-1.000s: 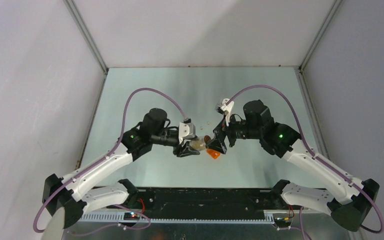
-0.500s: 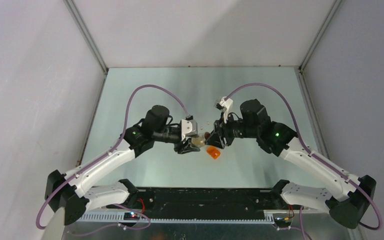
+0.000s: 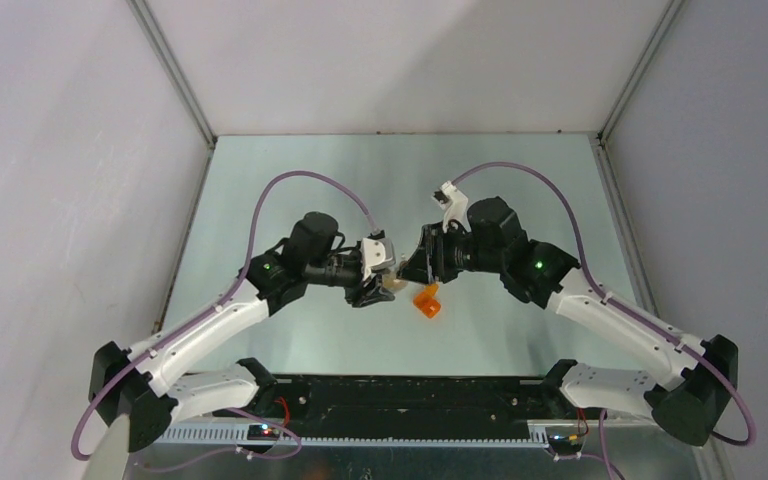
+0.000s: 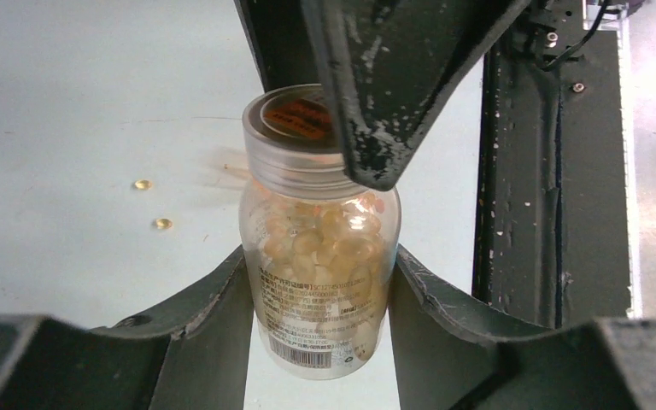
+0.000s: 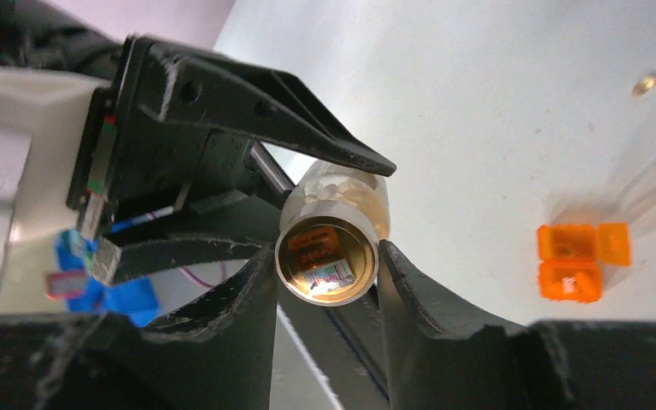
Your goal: Sort the pills into containers
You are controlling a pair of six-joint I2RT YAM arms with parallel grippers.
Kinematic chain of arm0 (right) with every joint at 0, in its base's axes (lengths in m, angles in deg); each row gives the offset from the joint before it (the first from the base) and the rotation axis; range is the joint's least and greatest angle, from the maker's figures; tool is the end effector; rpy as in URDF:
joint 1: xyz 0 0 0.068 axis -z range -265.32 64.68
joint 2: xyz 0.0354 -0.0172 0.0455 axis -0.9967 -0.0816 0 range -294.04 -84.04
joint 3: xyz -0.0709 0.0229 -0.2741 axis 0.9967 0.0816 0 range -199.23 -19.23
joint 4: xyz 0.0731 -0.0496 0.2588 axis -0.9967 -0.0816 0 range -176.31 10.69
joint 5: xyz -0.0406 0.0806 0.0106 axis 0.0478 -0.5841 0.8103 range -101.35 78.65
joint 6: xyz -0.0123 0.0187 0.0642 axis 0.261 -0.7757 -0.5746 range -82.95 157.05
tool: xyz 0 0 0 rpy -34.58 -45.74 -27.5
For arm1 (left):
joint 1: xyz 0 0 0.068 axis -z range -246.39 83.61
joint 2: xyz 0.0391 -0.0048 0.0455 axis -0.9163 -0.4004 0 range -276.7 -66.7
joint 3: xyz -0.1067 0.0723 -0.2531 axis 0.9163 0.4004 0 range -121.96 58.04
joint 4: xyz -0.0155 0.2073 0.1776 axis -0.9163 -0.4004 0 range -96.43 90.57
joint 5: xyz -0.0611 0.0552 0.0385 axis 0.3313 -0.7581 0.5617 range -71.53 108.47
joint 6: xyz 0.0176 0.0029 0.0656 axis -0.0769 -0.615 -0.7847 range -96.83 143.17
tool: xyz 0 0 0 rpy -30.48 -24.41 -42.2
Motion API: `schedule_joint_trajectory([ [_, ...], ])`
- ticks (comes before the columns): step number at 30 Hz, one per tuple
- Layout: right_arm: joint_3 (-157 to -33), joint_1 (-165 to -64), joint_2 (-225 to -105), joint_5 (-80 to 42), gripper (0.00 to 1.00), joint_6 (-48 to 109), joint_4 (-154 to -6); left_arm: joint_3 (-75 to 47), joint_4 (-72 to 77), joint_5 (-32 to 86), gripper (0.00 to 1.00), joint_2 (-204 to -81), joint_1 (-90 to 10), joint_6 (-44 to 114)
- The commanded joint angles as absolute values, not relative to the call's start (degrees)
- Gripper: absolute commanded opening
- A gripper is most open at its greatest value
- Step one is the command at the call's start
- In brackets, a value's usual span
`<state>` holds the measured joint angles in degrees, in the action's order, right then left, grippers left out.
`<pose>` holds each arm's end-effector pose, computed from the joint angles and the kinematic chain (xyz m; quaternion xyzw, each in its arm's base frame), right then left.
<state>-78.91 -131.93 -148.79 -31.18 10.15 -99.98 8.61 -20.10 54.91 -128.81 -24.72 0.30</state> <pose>0.1771 0.2143 0.3453 -0.2330 0.8062 0.4303 0.3325 0.1683 -0.1933 0.2942 0.5719 0.6277 -0.3452 0.3997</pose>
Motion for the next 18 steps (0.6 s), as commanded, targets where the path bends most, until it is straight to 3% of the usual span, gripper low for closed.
schedule_joint_trajectory([
  [1,-80.72,-131.21,-150.31,-26.43,0.02,-9.46,-91.88,9.07,-12.25,56.70,0.00,-126.46,-22.88,-1.19],
  [5,-81.32,-131.55,-149.68,-23.44,0.69,-5.68,-96.20,9.15,-12.37,56.07,0.00,-126.41,-22.82,-1.10],
  [7,-81.91,-131.68,-149.41,-23.34,0.78,-2.55,-98.14,9.26,-12.46,55.67,0.00,-126.32,-22.87,-1.16],
  [9,-82.69,-131.72,-148.90,-23.78,0.80,1.24,-99.56,9.38,-12.33,55.50,0.00,-126.08,-22.83,-1.01],
  [18,-84.78,-131.95,-147.81,-26.45,0.80,10.92,-104.08,10.29,-9.95,54.01,0.00,-125.24,-22.82,0.87],
])
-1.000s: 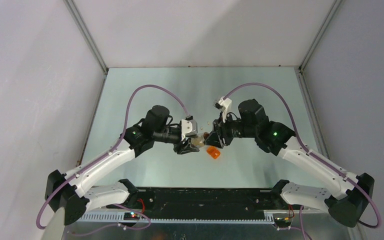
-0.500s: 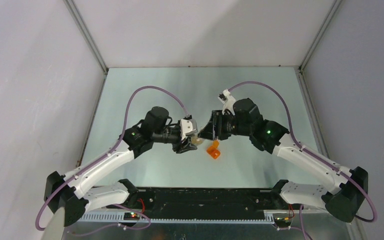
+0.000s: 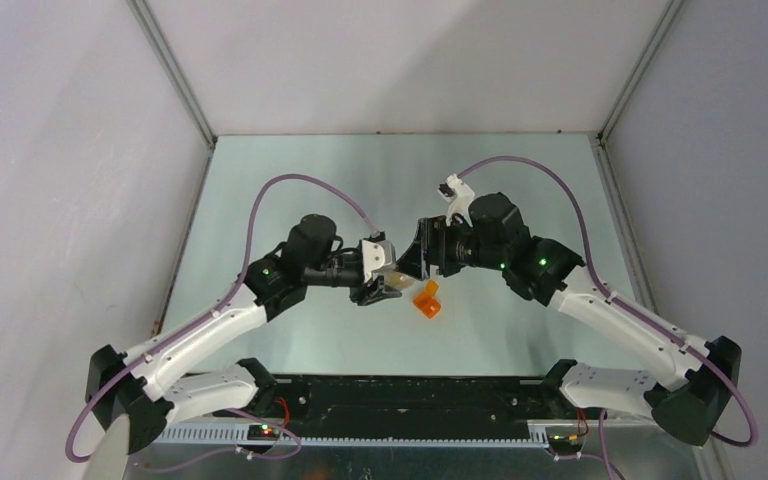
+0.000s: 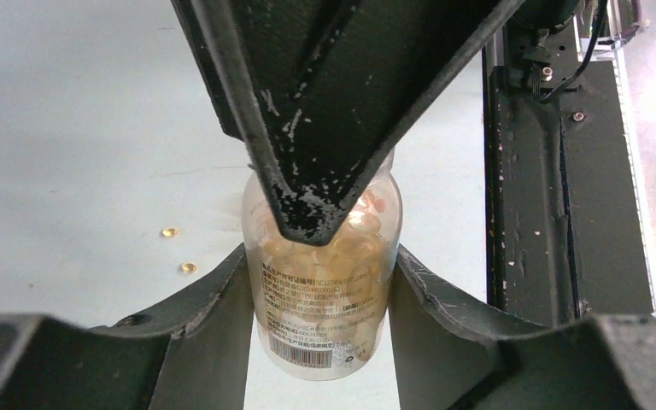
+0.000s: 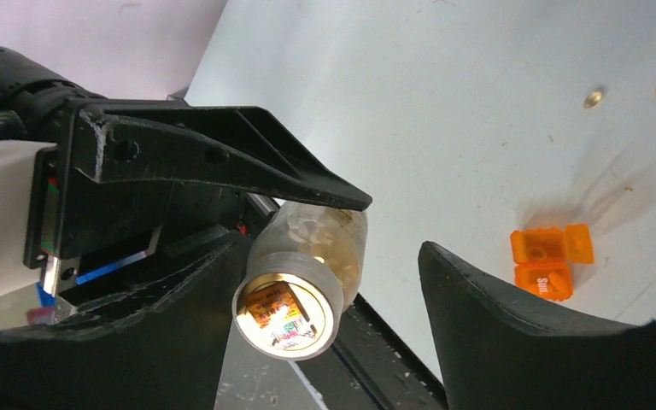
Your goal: Sort the pills into containers
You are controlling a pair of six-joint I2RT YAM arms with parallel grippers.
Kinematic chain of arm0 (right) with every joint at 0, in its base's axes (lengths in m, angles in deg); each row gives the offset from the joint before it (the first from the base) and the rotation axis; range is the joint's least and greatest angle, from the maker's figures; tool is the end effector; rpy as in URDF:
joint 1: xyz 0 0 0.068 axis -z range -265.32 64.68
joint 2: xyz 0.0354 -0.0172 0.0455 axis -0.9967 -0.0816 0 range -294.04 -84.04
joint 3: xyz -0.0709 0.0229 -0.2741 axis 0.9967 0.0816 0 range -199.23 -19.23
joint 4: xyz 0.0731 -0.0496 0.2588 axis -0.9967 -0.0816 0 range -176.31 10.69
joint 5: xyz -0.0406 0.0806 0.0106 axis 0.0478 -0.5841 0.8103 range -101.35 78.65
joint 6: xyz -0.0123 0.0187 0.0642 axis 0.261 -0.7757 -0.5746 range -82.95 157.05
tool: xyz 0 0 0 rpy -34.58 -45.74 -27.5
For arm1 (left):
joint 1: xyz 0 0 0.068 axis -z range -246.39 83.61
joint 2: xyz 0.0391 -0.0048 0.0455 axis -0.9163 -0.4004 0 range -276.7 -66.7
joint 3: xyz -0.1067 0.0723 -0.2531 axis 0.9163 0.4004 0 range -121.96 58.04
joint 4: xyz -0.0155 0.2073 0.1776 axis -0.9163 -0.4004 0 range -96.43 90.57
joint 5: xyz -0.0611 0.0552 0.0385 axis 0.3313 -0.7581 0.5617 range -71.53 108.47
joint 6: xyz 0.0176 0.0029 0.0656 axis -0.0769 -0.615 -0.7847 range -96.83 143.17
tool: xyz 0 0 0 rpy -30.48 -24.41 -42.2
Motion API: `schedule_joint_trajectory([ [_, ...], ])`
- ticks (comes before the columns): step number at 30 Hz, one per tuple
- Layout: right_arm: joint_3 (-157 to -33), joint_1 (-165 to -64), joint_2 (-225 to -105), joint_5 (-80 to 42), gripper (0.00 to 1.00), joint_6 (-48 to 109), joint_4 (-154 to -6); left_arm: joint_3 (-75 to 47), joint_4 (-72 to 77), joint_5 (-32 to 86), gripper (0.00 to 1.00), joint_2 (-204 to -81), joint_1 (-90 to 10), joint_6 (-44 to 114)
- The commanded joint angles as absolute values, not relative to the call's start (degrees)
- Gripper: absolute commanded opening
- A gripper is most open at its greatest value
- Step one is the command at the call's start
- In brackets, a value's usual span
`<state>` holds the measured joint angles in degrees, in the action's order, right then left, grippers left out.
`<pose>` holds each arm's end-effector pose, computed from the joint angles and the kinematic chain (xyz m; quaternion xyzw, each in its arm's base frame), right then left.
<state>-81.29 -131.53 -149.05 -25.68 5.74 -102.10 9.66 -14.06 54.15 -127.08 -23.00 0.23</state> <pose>0.1829 0.2103 0.3548 -0.1747 0.8245 0.4127 0.3454 0.1628 -0.1978 0.3051 0.5779 0.5900 -0.3454 0.4457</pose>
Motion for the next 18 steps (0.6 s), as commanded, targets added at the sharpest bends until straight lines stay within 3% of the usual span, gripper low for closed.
schedule_joint_trajectory([
  [1,-85.19,-132.11,-147.95,-26.81,0.80,11.73,-105.02,10.30,-9.79,53.79,0.00,-125.19,-22.85,0.99],
  [15,-86.70,-133.08,-144.88,-31.89,0.79,22.80,-106.13,8.93,-11.53,56.78,0.00,-124.95,-22.78,1.04],
  [18,-86.73,-132.62,-143.91,-33.03,0.71,23.89,-106.00,8.61,-12.52,57.39,0.00,-124.97,-22.73,0.72],
])
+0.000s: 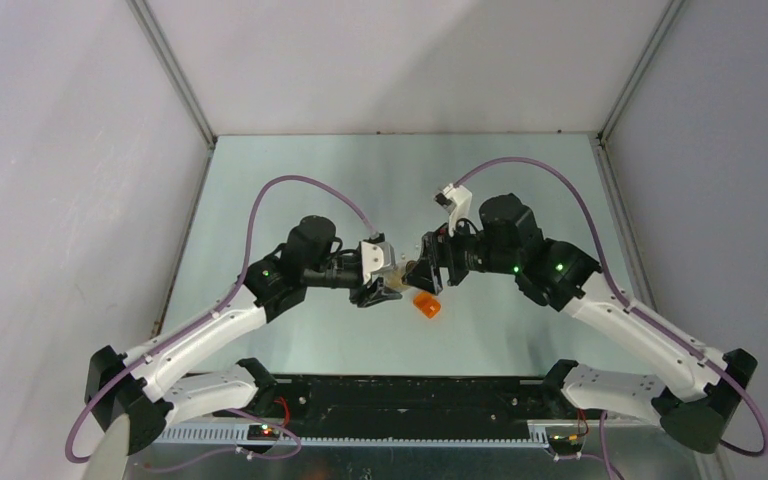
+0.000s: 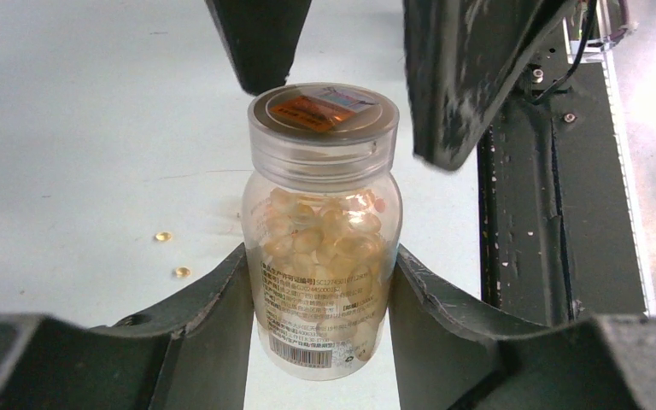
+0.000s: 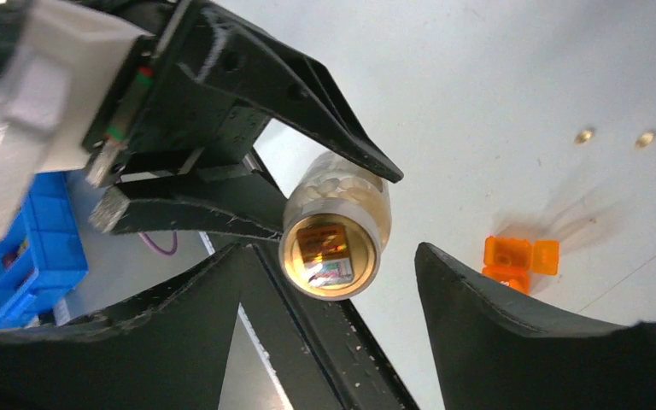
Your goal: Sort the pills into containers
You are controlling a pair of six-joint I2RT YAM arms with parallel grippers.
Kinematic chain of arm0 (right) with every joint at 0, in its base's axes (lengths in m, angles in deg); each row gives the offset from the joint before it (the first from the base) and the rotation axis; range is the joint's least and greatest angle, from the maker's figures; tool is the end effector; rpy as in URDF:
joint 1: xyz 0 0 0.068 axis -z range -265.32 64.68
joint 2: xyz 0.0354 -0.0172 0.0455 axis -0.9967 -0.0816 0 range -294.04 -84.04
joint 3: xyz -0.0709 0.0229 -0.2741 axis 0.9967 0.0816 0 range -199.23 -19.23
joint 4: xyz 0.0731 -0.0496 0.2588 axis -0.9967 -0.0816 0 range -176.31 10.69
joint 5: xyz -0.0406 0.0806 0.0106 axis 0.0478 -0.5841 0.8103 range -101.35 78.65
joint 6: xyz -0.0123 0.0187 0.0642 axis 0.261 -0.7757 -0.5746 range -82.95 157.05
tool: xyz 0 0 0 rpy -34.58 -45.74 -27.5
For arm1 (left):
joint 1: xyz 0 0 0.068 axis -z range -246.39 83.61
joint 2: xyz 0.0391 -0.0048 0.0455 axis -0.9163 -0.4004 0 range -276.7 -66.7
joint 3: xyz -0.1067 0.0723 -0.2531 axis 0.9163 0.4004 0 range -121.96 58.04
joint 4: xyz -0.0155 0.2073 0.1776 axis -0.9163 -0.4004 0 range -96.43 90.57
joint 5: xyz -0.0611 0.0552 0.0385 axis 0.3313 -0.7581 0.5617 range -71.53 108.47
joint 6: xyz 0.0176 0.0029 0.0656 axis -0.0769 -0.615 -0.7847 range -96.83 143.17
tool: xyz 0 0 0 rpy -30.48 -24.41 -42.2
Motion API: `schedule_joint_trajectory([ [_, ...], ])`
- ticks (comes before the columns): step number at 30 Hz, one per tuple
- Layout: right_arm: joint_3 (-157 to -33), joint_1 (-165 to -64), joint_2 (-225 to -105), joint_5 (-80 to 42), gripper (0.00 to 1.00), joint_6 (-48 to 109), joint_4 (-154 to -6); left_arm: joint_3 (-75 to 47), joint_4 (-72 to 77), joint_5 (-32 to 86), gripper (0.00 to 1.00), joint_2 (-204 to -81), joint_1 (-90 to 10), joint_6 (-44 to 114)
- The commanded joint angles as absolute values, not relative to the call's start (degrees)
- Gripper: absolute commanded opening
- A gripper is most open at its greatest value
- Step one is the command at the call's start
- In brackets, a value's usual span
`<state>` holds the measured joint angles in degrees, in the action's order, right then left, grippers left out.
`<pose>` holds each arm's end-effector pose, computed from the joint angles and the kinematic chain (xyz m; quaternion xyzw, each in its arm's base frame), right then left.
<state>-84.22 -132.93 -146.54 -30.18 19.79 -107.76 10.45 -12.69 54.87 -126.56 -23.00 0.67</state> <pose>0.1627 0.2044 0.3740 -0.3027 0.7846 0.3976 0.3671 0.1613 -0.1972 0.3048 0.5769 0.5837 -0.3517 0.4504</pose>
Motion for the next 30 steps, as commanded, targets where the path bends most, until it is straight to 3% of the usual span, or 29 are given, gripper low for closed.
schedule_joint_trajectory([
  [1,-86.73,-132.61,-143.86,-33.22,0.69,24.05,-106.10,8.59,-12.72,57.40,0.00,-125.06,-22.78,0.62],
  [5,-87.54,-132.60,-145.10,-33.48,0.59,24.78,-107.95,8.35,-12.75,57.57,0.00,-125.36,-22.80,0.44],
  [11,-88.02,-132.93,-146.09,-32.17,0.74,25.27,-108.96,7.89,-12.76,57.87,0.00,-125.83,-22.78,0.44],
  [16,-87.97,-132.92,-146.88,-30.69,0.70,25.37,-109.11,7.78,-12.85,58.01,0.00,-125.83,-22.77,0.33],
  [30,-88.01,-134.49,-150.32,-27.62,0.32,18.70,-107.14,7.38,-12.62,55.08,0.00,-125.68,-22.34,-0.23],
])
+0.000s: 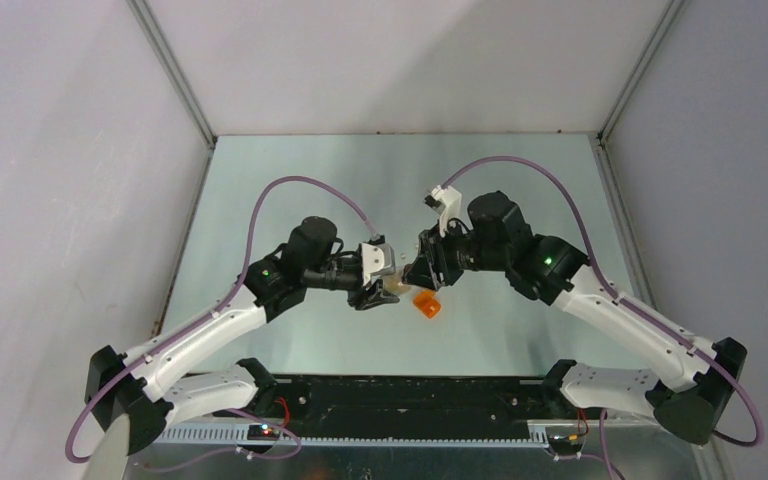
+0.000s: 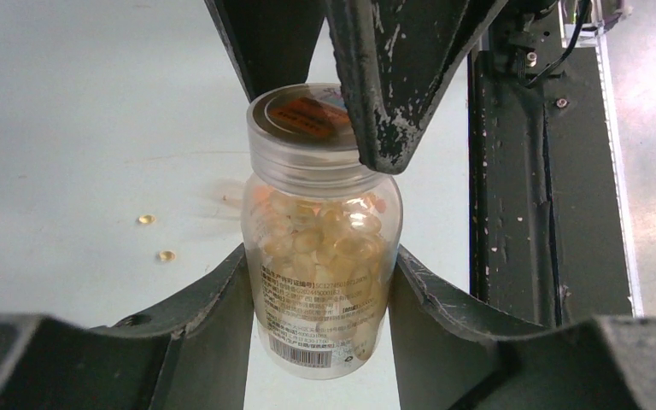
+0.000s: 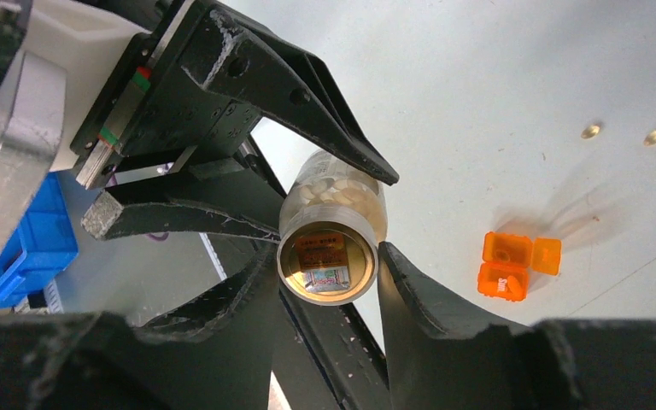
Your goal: Sort the pills into containers
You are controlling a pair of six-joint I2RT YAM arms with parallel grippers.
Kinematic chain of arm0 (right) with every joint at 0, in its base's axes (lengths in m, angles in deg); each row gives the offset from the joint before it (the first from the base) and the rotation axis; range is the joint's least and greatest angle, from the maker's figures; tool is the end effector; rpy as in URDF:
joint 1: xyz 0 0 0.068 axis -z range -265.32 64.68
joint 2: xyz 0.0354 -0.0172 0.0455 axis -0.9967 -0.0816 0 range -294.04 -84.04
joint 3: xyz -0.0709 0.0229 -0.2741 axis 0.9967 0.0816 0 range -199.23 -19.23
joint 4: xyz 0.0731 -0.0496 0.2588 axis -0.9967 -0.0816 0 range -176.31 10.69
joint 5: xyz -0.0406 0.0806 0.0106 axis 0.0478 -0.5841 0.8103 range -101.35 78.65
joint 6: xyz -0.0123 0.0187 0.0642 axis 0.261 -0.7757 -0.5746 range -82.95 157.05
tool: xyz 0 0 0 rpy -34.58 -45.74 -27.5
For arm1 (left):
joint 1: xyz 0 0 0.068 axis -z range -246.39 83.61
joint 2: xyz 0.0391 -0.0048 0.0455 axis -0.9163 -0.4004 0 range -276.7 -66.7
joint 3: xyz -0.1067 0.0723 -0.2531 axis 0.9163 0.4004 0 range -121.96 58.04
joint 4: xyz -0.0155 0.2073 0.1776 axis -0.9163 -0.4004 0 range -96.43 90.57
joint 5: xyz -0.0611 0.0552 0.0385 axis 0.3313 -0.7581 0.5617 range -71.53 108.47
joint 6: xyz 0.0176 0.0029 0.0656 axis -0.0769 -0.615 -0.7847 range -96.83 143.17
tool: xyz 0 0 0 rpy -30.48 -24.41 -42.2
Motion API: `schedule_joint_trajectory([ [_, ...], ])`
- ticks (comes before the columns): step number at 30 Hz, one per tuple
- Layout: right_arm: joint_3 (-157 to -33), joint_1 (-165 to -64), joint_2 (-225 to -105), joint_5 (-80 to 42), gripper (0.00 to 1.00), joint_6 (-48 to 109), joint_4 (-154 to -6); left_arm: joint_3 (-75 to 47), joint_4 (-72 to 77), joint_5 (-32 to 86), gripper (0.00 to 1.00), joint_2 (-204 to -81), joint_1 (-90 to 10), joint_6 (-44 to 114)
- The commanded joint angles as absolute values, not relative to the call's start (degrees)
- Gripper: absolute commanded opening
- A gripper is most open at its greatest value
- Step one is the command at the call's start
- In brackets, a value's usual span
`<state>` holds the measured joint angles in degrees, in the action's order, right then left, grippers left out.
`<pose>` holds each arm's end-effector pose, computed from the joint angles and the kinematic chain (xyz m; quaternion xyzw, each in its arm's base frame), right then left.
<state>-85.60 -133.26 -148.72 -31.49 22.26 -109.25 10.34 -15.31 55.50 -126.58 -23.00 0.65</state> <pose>0.1658 0.2118 0.3709 -0.3271 0.7843 0.3911 0.3533 0.1591 -0.1957 0.3008 0.5795 0.5933 -0.3562 0.4305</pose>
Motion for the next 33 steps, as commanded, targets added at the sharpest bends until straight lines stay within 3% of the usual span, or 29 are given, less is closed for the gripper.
schedule_joint_trajectory([
  [1,-87.99,-134.73,-150.53,-26.78,0.30,18.21,-107.11,7.36,-12.62,54.84,0.00,-125.63,-22.31,-0.31],
  [7,-88.01,-135.72,-152.59,-14.50,0.01,7.14,-107.68,8.01,-12.88,51.51,0.00,-124.51,-22.10,-2.15],
  [14,-87.98,-134.85,-153.20,-5.04,0.00,-10.60,-109.40,9.53,-12.18,47.61,0.00,-122.77,-21.95,-3.19],
  [15,-87.97,-135.32,-153.01,-5.25,0.09,-9.03,-108.46,9.66,-11.74,47.28,0.00,-122.67,-21.99,-2.88],
  [16,-87.90,-135.67,-152.98,-5.72,0.39,-7.52,-107.86,9.93,-11.43,46.48,0.00,-122.63,-21.96,-2.64],
  [17,-87.89,-136.29,-153.04,-6.20,0.53,-4.22,-106.89,10.12,-10.87,46.14,0.00,-122.59,-21.93,-2.20],
  [18,-87.92,-136.51,-153.12,-7.38,0.73,-2.92,-106.68,10.38,-10.55,45.27,0.00,-122.64,-21.93,-1.95],
  [20,-87.94,-136.77,-153.54,-9.82,0.84,-0.09,-106.62,10.68,-9.55,43.89,0.01,-122.62,-21.98,-1.05],
  [22,-87.88,-136.81,-154.08,-12.28,0.86,1.29,-107.07,10.87,-8.92,43.22,0.04,-122.60,-21.94,-0.67],
  [26,-87.88,-136.98,-155.69,-15.67,0.84,2.03,-107.14,11.30,-7.69,42.97,0.11,-122.48,-21.98,0.20],
  [28,-87.89,-137.00,-156.46,-16.31,0.78,2.07,-106.71,11.55,-7.01,43.38,0.17,-122.26,-21.95,0.75],
  [29,-87.92,-137.00,-156.64,-17.18,0.69,2.16,-106.00,11.79,-6.82,43.55,0.21,-122.21,-21.94,0.93],
  [33,-87.89,-137.00,-157.79,-19.66,0.53,2.27,-104.25,12.22,-6.10,42.96,0.34,-121.66,-22.01,1.59],
])
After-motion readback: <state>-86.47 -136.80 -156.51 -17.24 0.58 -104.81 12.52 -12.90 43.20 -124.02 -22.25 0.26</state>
